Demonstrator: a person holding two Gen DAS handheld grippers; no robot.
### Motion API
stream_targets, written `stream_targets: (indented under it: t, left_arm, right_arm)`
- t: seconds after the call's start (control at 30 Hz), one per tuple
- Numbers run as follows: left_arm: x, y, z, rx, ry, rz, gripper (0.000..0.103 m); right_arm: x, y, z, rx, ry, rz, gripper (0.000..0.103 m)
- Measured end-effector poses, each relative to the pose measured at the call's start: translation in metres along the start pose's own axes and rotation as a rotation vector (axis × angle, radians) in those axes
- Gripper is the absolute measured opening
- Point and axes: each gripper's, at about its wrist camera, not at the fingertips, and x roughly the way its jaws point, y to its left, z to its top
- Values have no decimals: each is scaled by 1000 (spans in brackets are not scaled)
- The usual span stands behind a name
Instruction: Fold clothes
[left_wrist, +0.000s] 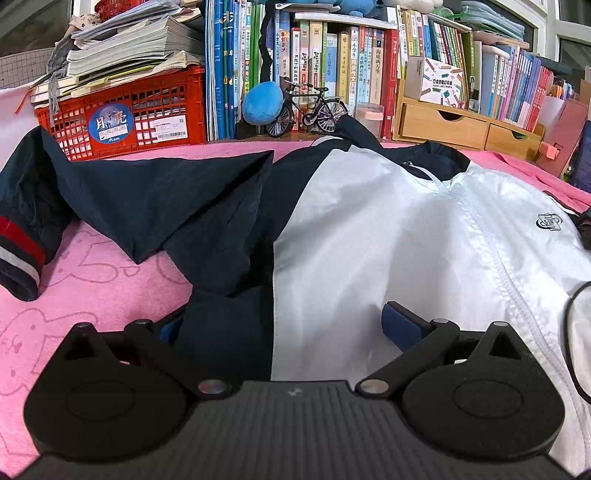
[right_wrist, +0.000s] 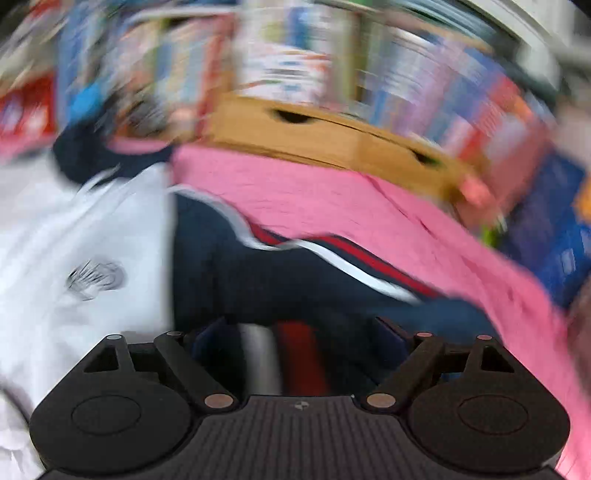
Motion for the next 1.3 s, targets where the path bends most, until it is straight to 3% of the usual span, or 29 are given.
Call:
stream_targets:
  t: [0.07,0.1,0.13,0.17,0.2,0.27,0.4,0.5,0.57,0.67,0.8,0.97,1.07,1.2,1.3]
  left_arm:
    - [0,0,0,1,1,3,103]
    - [0,0,0,1,1,4,103]
    - [1,0,0,2,1,5,103]
    - [1,0,0,2,2,6,103]
    - [1,-1,0,2,2,7,103]
    - [1,-1,0,1,2,10,103]
    - [1,-2,1,1,3,13,103]
    - [1,-2,1,0,3,15,103]
    - [1,-2,1,1,3,16,103]
    - [2,-2,1,1,3,16,103]
    - [2,-3,0,-2,2,20,103]
    - [-1,8,-1,-65,-6,83,103]
    - [-3,25,-1,-159,-19,119,103]
    - [-1,20,0,-135,-6,143,103]
    - [1,13,2,-101,2,161,103]
  right_arm:
    - [9,-24,-10,15,-24,-87,92]
    - [16,-38,-11,13,-28,-201,91]
    - [24,-53,-9,23,-6,-327,87]
    - [29,-69,-7,40,16,-444,74]
    - [31,-83,-6,56,25,-526,69]
    - [18,-103,-4,84,-5,-561,67]
    - [-33,-101,-12,98,-142,-470,72]
    - [-52,-81,-23,97,-179,-269,70]
    - [-43,-56,-29,84,-130,-140,60]
    - [-22,-21,-30,80,-54,4,53]
    - [-1,-8,-19,119,-21,-2,52]
    - [-11,-40,-24,249,7,-162,94]
    - [-42,-70,-43,277,-58,-306,95]
    - [-75,-108,-77,346,-150,-508,103]
    - [-65,-134,-87,348,-80,-519,103]
